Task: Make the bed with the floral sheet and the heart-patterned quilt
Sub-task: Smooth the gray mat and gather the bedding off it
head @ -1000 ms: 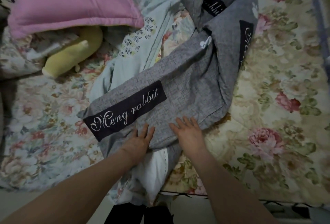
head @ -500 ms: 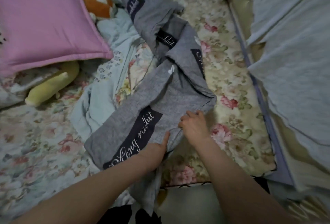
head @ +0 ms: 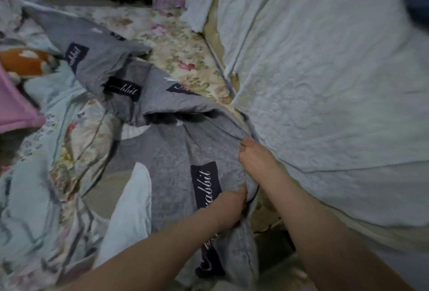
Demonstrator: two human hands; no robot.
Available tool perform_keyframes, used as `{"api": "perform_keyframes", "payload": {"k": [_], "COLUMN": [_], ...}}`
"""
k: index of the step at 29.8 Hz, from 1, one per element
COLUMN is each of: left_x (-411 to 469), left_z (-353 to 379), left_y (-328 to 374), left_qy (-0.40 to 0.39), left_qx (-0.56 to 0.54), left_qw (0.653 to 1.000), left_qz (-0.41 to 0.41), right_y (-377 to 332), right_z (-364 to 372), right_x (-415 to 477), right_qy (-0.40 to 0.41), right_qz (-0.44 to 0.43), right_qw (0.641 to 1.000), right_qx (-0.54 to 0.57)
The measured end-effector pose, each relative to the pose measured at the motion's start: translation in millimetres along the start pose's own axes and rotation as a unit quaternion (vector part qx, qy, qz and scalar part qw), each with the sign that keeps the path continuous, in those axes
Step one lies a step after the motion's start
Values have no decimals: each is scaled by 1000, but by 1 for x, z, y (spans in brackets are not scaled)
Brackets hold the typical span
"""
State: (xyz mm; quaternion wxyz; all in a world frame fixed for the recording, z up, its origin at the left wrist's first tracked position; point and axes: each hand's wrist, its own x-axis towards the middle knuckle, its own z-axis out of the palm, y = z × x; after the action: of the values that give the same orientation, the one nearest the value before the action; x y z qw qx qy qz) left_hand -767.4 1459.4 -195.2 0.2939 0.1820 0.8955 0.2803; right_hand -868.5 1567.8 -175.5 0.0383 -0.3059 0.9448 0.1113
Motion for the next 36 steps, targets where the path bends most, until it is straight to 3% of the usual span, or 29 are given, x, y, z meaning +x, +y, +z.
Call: {"api": "perform_keyframes", "payload": {"k": [1, 4, 5, 7, 10, 16, 21, 25, 31, 36], "left_x": [21, 81, 94, 122, 145, 171, 205, 254, 326, 382], "left_z": [2, 9, 11, 17, 14, -7, -16, -10, 39, 87], "left_y": [20, 66, 70, 68, 54, 14, -12, -33, -60, -85], "left_qy": [2, -7, -17, -33, -22, -23, -48, -66, -97, -55], "left_qx": [-24, -83, -58, 16, 87, 190, 241, 261, 298, 286], "left_qw": [1000, 996, 998, 999, 989, 970, 960, 959, 947, 953], "left_qz": [-2, 16, 12, -38, -116, -153, -134, -94, -67, -86], "right_y": [20, 80, 92, 113, 127, 110, 85, 74, 57, 65], "right_z": [-4, -2, 11, 30, 39, 90, 129, 171, 268, 343], "right_x": [-4, -14, -13, -24, -43, -65, -77, -76, -68, -50], "right_qy": [-31, -8, -9, -103, -105, -137, -165, -127, -105, -83], "right_qz": [17, 172, 163, 61, 57, 177, 266, 367, 444, 470], "right_qw": [999, 984, 986, 993, 993, 969, 934, 894, 846, 833], "right_qx": [2, 41, 42, -1, -7, 105, 171, 223, 277, 280]}}
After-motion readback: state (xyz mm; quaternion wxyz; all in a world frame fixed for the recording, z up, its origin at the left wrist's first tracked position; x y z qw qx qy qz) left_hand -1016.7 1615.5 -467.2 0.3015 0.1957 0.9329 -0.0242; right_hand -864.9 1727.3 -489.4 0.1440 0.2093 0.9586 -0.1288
